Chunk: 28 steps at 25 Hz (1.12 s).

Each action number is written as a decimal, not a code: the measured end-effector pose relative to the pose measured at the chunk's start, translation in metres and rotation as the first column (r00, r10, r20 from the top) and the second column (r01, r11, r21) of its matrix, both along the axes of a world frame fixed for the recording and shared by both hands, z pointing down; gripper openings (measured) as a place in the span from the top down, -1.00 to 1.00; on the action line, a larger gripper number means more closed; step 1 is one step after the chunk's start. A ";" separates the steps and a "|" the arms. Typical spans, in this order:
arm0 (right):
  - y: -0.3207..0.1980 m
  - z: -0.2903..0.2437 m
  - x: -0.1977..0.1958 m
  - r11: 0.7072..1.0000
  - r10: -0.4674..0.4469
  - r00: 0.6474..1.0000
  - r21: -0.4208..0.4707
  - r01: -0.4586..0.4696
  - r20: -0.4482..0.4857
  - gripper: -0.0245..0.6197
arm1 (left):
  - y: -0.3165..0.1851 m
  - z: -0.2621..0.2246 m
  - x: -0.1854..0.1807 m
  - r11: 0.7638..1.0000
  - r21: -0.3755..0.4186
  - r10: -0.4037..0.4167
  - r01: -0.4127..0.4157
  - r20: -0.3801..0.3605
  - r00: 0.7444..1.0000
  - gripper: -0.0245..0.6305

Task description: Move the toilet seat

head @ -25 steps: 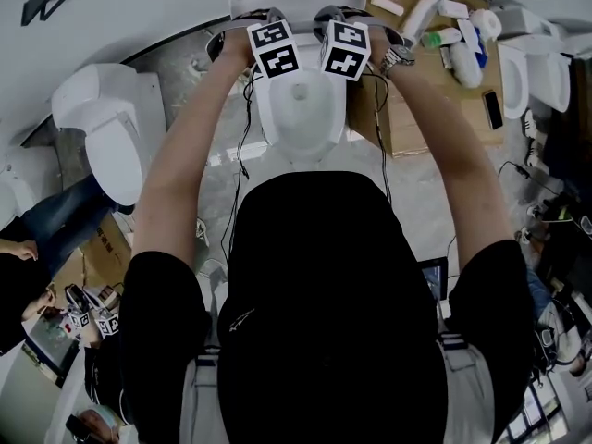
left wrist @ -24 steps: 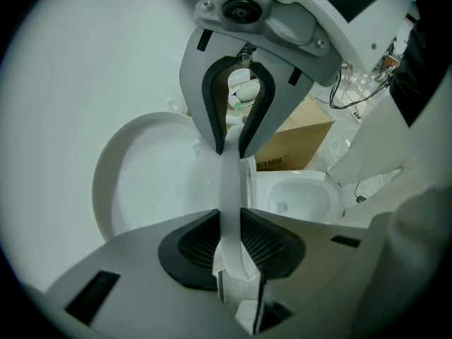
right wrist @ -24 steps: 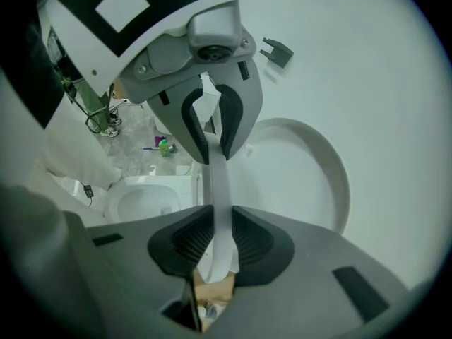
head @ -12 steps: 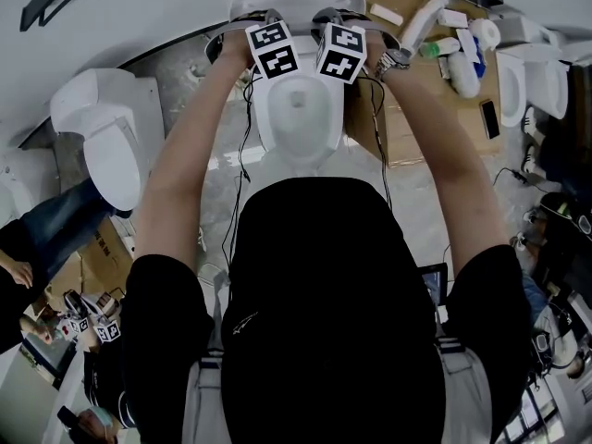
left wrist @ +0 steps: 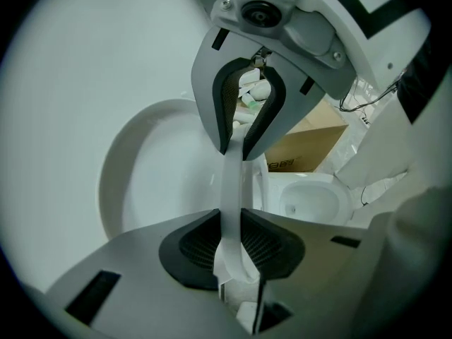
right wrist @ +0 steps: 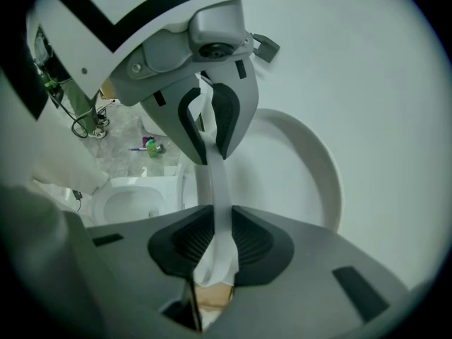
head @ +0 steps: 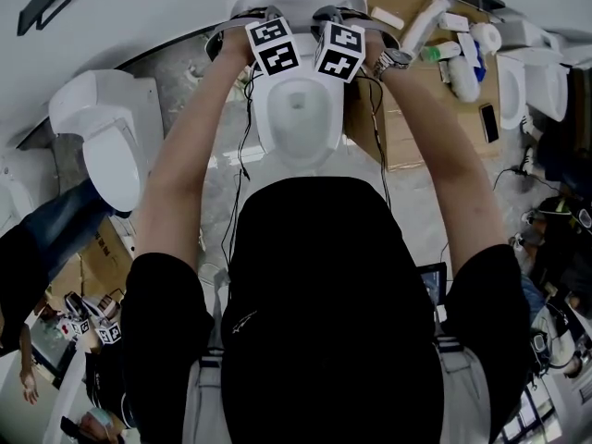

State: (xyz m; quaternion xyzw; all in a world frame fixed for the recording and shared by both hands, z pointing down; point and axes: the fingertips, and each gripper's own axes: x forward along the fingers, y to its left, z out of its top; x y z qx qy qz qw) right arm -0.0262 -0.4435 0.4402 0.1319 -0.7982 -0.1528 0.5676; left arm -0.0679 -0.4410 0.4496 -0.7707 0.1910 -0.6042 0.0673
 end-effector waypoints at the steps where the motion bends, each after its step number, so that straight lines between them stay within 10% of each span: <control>1: -0.003 0.002 0.000 1.000 0.005 1.000 0.005 -0.005 0.001 0.65 | -0.002 0.000 0.000 1.000 -0.001 -0.002 0.002 0.000 1.000 0.65; 28: -0.034 0.010 -0.002 0.999 0.022 1.000 0.029 -0.023 0.003 0.67 | -0.034 0.005 -0.002 0.999 0.017 -0.030 0.030 -0.026 0.999 0.67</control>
